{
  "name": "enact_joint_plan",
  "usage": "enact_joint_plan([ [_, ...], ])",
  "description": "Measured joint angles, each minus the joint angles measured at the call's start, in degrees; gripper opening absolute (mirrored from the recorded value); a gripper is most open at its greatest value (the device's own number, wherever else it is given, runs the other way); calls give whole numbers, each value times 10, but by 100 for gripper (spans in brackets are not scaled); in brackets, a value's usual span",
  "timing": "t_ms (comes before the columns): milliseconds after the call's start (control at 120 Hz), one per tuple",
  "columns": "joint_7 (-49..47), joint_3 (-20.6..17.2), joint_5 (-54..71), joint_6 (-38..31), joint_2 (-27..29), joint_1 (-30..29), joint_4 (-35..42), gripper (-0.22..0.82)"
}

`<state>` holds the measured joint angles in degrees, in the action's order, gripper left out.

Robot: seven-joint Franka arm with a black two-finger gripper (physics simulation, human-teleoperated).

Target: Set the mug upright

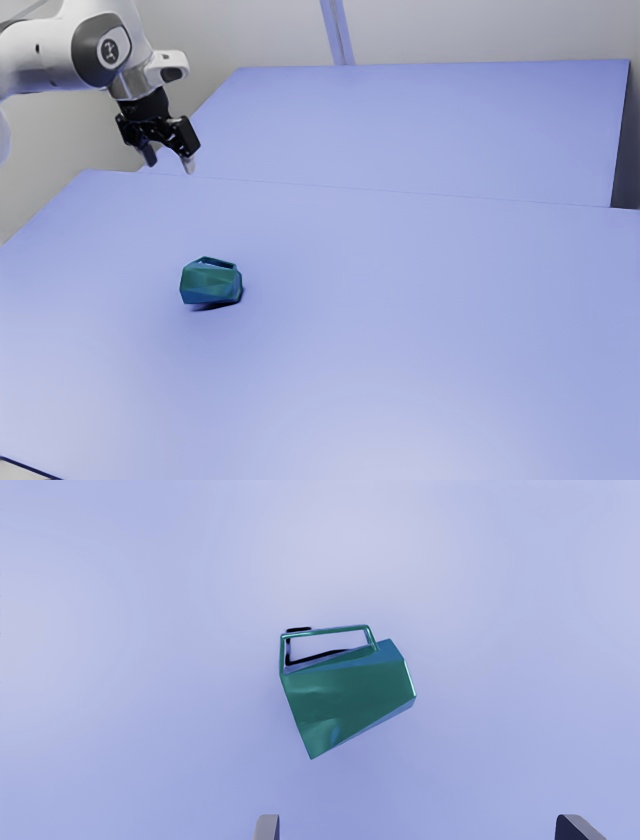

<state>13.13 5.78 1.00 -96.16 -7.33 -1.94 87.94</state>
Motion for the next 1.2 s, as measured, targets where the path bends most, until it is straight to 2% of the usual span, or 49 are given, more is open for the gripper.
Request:
enact_joint_plan([
  [208, 10, 18, -6, -35, 6, -1, 6, 60],
  [375, 16, 63, -33, -79, 37, -1, 79, 60],
  [442, 17, 90, -46, -110, 61, 6, 130, 60],
  [558, 13, 174, -69, -172, 82, 50, 200, 60],
  [650, 8, 206, -92, -228, 91, 53, 244, 60],
  [767, 17, 214, -117, -308, 106, 49, 304, 61],
  [933, 77, 216, -223, -404, 121, 95, 371, 60],
  [1200, 197, 216, -307, -484, 143, 89, 439, 60],
])
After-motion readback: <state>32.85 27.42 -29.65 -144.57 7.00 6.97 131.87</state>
